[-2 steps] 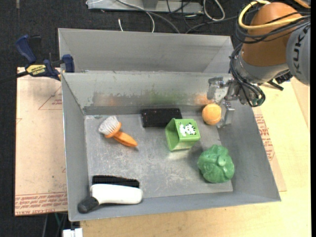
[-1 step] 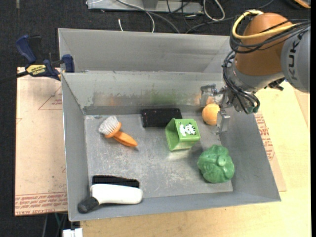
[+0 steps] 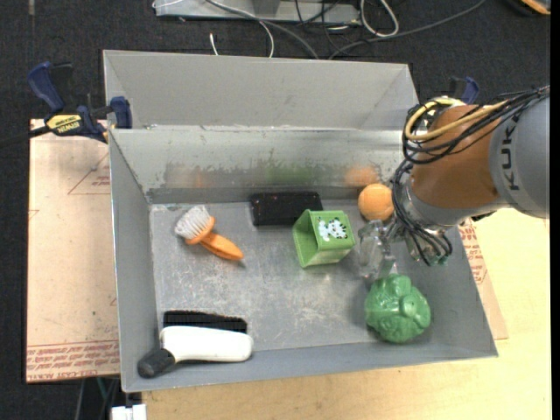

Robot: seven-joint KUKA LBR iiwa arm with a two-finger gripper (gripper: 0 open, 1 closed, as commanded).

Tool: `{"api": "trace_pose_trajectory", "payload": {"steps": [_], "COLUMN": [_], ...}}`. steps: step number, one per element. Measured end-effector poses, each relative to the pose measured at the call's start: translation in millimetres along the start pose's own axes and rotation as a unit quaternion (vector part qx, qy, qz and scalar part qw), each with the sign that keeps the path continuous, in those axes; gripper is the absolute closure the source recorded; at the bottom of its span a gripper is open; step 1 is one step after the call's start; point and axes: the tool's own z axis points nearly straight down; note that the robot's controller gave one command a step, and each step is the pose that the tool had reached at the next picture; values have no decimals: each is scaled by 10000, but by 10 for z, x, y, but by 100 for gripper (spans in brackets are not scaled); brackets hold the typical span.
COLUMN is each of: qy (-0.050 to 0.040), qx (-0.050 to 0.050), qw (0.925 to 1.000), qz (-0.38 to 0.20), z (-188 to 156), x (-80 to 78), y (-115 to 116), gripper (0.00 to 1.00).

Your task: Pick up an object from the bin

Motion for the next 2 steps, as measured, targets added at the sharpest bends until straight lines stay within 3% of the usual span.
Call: {"api": "trace_pose_trajectory", "payload": {"steps": [1, 2], "qy": [-1, 13], "qx": [0, 1], "qw": [10000, 9999], "qz": [0, -124], "z": [-3, -358], "x": [0, 14], "y": [5, 616], "gripper": [100, 100]}}
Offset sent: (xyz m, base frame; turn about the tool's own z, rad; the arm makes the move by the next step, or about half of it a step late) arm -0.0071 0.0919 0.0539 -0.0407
